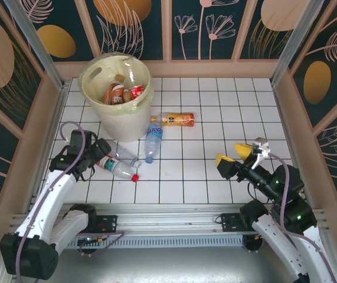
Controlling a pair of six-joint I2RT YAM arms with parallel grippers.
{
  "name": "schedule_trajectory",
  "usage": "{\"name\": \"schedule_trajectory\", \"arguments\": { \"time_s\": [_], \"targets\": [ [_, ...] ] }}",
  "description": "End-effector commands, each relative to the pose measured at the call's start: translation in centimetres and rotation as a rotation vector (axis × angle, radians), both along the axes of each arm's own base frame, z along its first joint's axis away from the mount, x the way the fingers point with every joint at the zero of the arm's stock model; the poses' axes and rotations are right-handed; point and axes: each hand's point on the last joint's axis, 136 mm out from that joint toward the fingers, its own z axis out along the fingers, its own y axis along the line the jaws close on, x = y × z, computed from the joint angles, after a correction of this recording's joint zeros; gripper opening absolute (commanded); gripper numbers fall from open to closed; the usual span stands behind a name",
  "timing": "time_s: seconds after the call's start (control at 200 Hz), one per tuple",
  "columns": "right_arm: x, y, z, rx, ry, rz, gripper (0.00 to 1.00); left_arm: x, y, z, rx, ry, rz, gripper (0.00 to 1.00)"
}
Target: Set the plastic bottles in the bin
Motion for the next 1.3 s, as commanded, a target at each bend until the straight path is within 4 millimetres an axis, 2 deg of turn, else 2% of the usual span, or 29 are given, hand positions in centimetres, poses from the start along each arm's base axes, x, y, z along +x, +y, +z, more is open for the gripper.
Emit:
{"name": "schedule_trajectory", "arguments": {
  "time_s": [0.0,0.16,0.39,0.756,1.041,1.296],
  "targets": [
    [0.2,0.2,0.1,0.015,0.002,0.004,0.99,0.8,-0.9,-1.3,-0.070,-0.023,0.012,0.91],
    [0.3,0.1,0.1,0.012,0.001,-0.002,0.99,0.3,-1.5,-4.5,-0.106,0.024,0.013,0.90],
    [0.3,0.1,0.1,0.011,0.003,0.000,0.99,0.1,-1.5,-7.1,-0.105,0.063,0.015,0.85],
    [0.3,0.1,0.0,0.010,0.005,-0.004,0.99,0.3,-1.5,-8.5,-0.099,0.070,0.014,0.76],
    [0.3,0.1,0.0,0.010,0.007,-0.004,0.99,0.5,-1.7,-9.3,-0.096,0.085,0.005,0.80],
    [0.3,0.0,-0.1,0.011,0.008,-0.009,0.99,0.6,-1.8,-9.9,-0.097,0.097,0.000,0.77]
  ]
}}
